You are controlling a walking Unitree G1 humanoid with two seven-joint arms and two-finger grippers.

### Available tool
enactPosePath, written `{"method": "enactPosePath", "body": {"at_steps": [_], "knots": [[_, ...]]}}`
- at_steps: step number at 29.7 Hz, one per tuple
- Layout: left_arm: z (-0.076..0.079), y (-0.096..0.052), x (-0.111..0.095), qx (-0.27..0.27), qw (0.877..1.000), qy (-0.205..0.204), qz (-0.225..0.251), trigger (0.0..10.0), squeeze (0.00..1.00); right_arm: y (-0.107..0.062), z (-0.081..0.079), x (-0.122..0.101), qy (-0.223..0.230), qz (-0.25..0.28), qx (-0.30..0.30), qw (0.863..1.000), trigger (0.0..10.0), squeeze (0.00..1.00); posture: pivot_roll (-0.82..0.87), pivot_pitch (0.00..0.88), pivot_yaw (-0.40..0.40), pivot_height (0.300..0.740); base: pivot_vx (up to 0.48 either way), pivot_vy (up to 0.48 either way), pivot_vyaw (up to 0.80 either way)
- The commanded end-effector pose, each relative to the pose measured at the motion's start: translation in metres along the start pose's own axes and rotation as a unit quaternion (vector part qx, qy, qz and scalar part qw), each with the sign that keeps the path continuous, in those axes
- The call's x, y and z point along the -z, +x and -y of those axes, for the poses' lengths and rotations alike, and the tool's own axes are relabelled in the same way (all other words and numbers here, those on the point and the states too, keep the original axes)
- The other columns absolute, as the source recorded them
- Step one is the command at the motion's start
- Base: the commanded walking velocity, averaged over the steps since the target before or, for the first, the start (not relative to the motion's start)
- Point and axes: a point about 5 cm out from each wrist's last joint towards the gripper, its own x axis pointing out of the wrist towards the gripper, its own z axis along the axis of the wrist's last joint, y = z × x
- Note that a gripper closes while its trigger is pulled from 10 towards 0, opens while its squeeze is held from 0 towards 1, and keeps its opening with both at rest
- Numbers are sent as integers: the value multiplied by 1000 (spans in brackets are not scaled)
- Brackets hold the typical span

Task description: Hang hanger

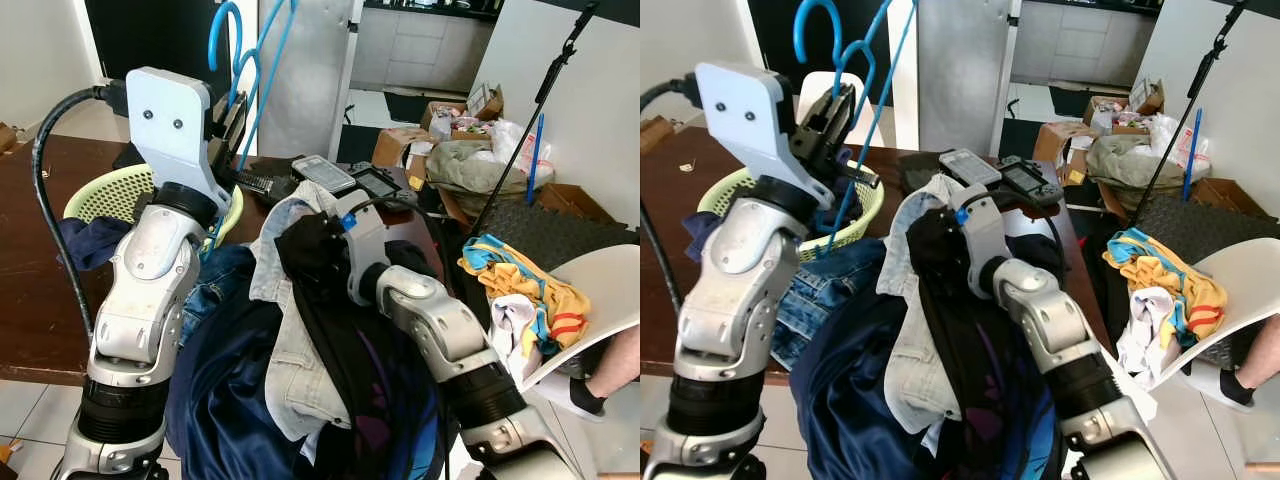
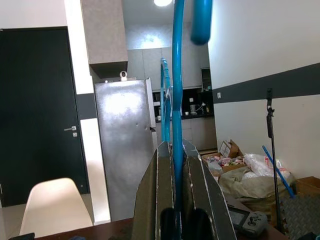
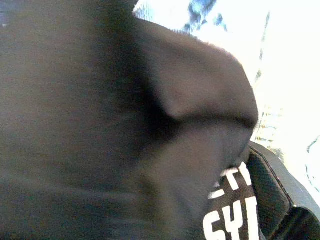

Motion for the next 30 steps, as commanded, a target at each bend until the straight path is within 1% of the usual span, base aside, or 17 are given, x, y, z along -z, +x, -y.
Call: {"method": "enactPosePath", "body": {"at_steps": [1,3,5,13,15,16,18,19,21,22,23,24,26,27,28,29,30], "knots": [[2,2,0,6,1000,-1,3,10000,0,-4,3,8,12,-15,5,1000,10000,1000,50,7,-70,740,0,0,0],[3,2,2,11,1000,9,0,10000,0,-6,2,4,42,-5,-6,999,10000,1000,47,8,-67,740,0,0,0],[4,1,4,14,1000,19,-3,10000,0,-8,0,-1,57,3,-18,998,10000,1000,47,8,-65,740,0,0,0],[5,1,5,19,999,29,-5,10000,0,-15,-5,-7,47,11,-55,997,10000,1000,45,9,-63,740,0,0,0],[5,1,5,19,999,29,-5,10000,0,-15,-5,-7,47,11,-55,997,10000,1000,45,9,-63,740,0,0,0],[6,0,6,21,999,32,-7,10000,0,-19,-7,-12,52,25,-77,995,10000,949,45,9,-63,740,0,0,0],[6,0,6,21,999,32,-7,10000,0,-19,-7,-12,52,25,-77,995,10000,949,45,9,-63,740,0,0,0],[7,0,8,25,999,38,-9,10000,0,-25,-9,-17,49,35,-101,993,10000,804,45,9,-63,740,0,0,0],[7,0,8,25,999,38,-9,10000,0,-25,-9,-17,49,35,-101,993,10000,804,45,9,-63,740,0,0,0],[8,0,10,28,999,45,-10,10000,0,-33,-7,-20,34,38,-119,992,10000,522,47,9,-60,740,0,0,0],[8,0,10,28,999,45,-10,10000,0,-33,-7,-20,34,38,-119,992,10000,522,47,9,-60,740,0,0,0],[8,0,10,30,998,50,-11,10000,0,-40,-3,-22,18,34,-127,991,10000,498,47,11,-59,740,0,0,0],[8,0,10,30,998,50,-11,10000,0,-40,-3,-22,18,34,-127,991,10000,498,47,11,-59,740,0,0,0],[9,0,11,30,998,53,-12,10000,0,-46,2,-22,1,26,-128,991,10000,471,47,11,-59,740,0,0,0],[9,0,11,30,998,53,-12,10000,0,-46,2,-22,1,26,-128,991,10000,471,47,11,-59,740,0,0,0],[9,1,11,30,998,55,-12,10000,0,-54,7,-20,-25,10,-126,992,10000,427,47,14,-58,740,0,0,0],[9,1,11,30,998,55,-12,10000,0,-54,7,-20,-25,10,-126,992,10000,427,47,14,-58,740,0,0,0]]}}
